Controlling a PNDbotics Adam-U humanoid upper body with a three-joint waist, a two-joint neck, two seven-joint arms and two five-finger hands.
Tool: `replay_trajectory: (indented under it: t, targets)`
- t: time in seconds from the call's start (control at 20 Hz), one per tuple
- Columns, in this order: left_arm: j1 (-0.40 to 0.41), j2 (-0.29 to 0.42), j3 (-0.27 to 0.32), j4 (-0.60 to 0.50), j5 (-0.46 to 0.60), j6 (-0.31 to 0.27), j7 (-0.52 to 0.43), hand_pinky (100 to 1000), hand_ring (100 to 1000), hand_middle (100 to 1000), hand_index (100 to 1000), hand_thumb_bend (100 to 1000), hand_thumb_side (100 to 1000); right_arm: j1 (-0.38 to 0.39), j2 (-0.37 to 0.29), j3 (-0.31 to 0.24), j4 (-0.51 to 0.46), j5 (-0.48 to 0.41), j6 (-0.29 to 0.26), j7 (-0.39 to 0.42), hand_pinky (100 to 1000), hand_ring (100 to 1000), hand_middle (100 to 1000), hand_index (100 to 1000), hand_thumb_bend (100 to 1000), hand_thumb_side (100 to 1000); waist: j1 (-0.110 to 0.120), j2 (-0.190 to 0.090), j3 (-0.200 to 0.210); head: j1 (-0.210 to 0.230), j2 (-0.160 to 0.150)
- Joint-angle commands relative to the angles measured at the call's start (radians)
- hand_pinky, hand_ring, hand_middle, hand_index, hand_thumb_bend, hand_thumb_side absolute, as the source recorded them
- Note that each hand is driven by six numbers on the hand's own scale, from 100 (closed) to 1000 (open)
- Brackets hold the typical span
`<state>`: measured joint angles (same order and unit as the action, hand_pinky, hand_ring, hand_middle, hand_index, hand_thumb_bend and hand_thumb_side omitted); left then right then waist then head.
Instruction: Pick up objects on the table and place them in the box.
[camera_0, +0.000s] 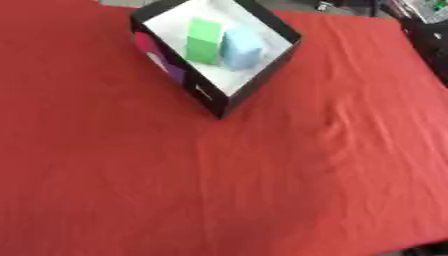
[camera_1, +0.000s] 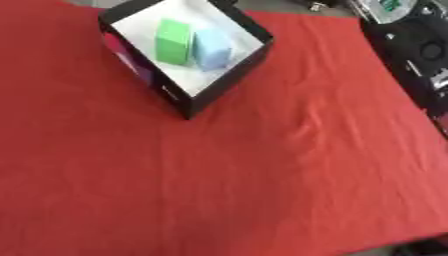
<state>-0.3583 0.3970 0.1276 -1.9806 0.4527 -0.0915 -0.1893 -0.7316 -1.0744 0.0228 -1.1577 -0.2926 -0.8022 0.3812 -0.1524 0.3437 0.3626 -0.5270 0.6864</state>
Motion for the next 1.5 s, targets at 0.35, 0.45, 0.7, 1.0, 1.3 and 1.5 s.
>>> replay_trajectory:
  t: [0.35,0.45,0.7,1.0,1.3,1.5]
  targets:
    - [-0.038,0.036,-0.003,-0.019,0.035,-0.042,0.007,796,694,688,748,100,658,-0.106,0.042,-0.031,0.104,-0.013,-0.105,0.196,813,604,443,666,100,100,-0.023,-0.010,0.057,-0.137,-0.015]
    - [-0.053,0.034,-0.008,-0.019,0.043,-0.045,0.007,796,695,688,748,100,657,-0.131,0.066,-0.038,0.138,0.016,-0.105,0.202,814,604,444,668,100,100,-0.029,-0.006,0.079,-0.154,-0.013]
    - [-0.071,0.031,-0.012,-0.019,0.056,-0.060,0.012,796,697,689,748,100,657,-0.157,0.125,-0.045,0.198,0.138,-0.105,0.201,817,610,451,673,100,100,-0.037,0.001,0.104,-0.174,-0.009]
    - [-0.068,0.030,-0.012,-0.019,0.054,-0.063,0.014,796,697,688,747,100,657,-0.139,0.167,-0.022,0.154,0.345,-0.105,0.163,832,671,501,701,214,199,-0.038,0.003,0.098,-0.168,-0.007]
    - [-0.064,0.031,-0.012,-0.019,0.054,-0.060,0.016,796,698,689,747,100,656,-0.122,0.163,0.007,0.083,0.552,-0.105,0.173,886,831,731,856,422,465,-0.030,-0.004,0.086,-0.159,-0.005]
    - [-0.061,0.031,-0.012,-0.019,0.053,-0.058,0.016,795,698,689,747,100,656,-0.114,0.162,0.020,0.050,0.665,-0.105,0.187,924,890,824,911,456,526,-0.027,-0.007,0.080,-0.152,0.000]
